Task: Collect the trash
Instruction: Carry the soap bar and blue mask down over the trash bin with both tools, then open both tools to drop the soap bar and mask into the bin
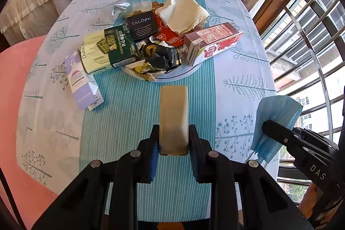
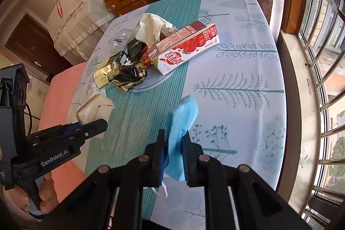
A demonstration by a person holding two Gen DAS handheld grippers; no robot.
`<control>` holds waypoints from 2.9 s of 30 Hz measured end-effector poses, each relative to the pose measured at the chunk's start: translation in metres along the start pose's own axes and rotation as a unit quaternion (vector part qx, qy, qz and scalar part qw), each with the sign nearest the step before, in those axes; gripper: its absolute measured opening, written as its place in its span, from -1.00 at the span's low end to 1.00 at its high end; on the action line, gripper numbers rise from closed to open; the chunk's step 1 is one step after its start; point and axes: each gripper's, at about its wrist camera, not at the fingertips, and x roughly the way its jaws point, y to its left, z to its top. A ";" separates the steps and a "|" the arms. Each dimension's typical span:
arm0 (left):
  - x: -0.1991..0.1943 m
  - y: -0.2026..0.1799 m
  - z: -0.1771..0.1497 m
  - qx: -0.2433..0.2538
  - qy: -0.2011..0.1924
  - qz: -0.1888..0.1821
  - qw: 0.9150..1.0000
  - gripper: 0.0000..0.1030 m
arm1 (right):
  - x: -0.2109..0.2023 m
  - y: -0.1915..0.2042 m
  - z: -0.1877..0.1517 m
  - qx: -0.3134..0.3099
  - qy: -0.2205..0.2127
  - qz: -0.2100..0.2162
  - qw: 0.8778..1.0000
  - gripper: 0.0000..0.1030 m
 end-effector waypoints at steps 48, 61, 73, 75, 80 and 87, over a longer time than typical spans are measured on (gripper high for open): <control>-0.051 0.072 -0.268 0.104 0.033 -0.047 0.993 -0.55 | -0.032 0.123 -0.284 0.047 0.016 -0.087 0.995 -0.73; 0.111 0.058 -0.310 0.092 0.084 0.000 0.992 -0.54 | 0.120 0.043 -0.332 0.080 0.095 -0.066 0.990 -0.72; 0.262 0.087 -0.335 0.046 0.090 0.000 0.995 -0.38 | 0.266 -0.014 -0.360 0.093 0.118 -0.064 0.987 -0.67; 0.276 0.091 -0.337 0.046 0.094 -0.002 0.994 0.03 | 0.277 -0.020 -0.360 0.092 0.120 -0.064 0.986 -0.66; 0.298 0.095 -0.344 0.043 0.108 -0.001 0.993 0.53 | 0.295 -0.028 -0.361 0.093 0.129 -0.066 0.985 0.02; 0.290 0.105 -0.337 0.036 0.097 0.017 0.995 0.82 | 0.297 -0.030 -0.361 0.097 0.125 -0.088 0.984 0.18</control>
